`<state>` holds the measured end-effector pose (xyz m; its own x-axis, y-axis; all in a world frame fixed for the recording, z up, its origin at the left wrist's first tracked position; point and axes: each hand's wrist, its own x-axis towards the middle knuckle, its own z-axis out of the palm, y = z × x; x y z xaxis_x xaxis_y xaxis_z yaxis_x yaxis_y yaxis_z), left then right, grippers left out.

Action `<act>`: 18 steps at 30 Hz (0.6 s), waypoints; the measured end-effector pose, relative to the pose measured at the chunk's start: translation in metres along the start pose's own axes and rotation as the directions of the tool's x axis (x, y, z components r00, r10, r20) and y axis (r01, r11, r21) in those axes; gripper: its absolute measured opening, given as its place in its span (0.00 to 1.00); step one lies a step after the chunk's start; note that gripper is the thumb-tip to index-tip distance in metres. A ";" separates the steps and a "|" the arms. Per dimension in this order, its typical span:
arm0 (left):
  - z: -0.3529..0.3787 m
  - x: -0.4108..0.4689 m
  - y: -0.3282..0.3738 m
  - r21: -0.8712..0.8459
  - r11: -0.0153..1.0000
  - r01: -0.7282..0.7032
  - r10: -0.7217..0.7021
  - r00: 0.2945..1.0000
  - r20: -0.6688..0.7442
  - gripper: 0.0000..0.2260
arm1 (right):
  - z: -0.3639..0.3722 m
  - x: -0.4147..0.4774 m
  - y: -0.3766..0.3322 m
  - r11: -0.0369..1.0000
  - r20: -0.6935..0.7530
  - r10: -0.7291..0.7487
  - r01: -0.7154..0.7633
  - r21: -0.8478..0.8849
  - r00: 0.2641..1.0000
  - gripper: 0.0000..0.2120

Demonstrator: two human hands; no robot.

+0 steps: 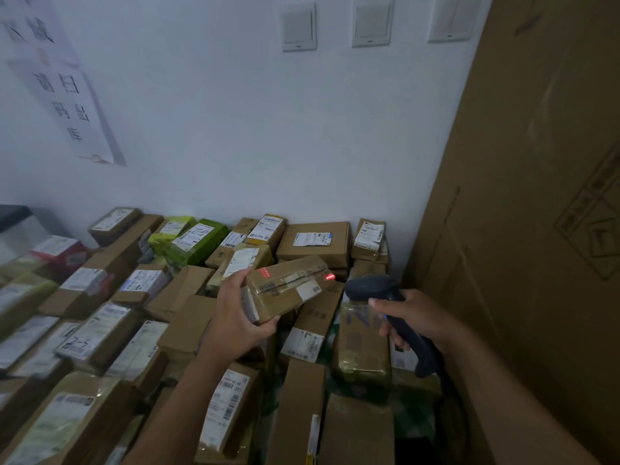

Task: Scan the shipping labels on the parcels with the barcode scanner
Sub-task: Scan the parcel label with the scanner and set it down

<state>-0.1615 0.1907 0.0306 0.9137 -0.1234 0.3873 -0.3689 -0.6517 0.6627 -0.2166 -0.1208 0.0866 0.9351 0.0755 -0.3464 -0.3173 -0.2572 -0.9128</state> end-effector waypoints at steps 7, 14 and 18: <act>-0.007 -0.004 0.000 -0.005 0.999 -0.049 0.049 0.999 -0.011 0.44 | 0.002 0.005 -0.002 0.999 0.057 0.027 -0.025 -0.042 0.998 0.16; -0.006 -0.002 -0.007 0.015 0.999 -0.048 0.048 0.999 0.002 0.44 | 0.006 0.010 -0.003 0.999 0.078 0.021 -0.017 -0.043 0.997 0.13; -0.002 -0.003 -0.012 0.013 1.000 -0.017 0.017 1.000 0.014 0.45 | 0.006 0.013 -0.001 0.998 0.082 0.034 -0.029 -0.058 0.996 0.14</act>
<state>-0.1601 0.2008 0.0229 0.9097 -0.1448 0.3893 -0.3821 -0.6592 0.6477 -0.2047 -0.1134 0.0817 0.9077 0.1456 -0.3936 -0.3347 -0.3148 -0.8882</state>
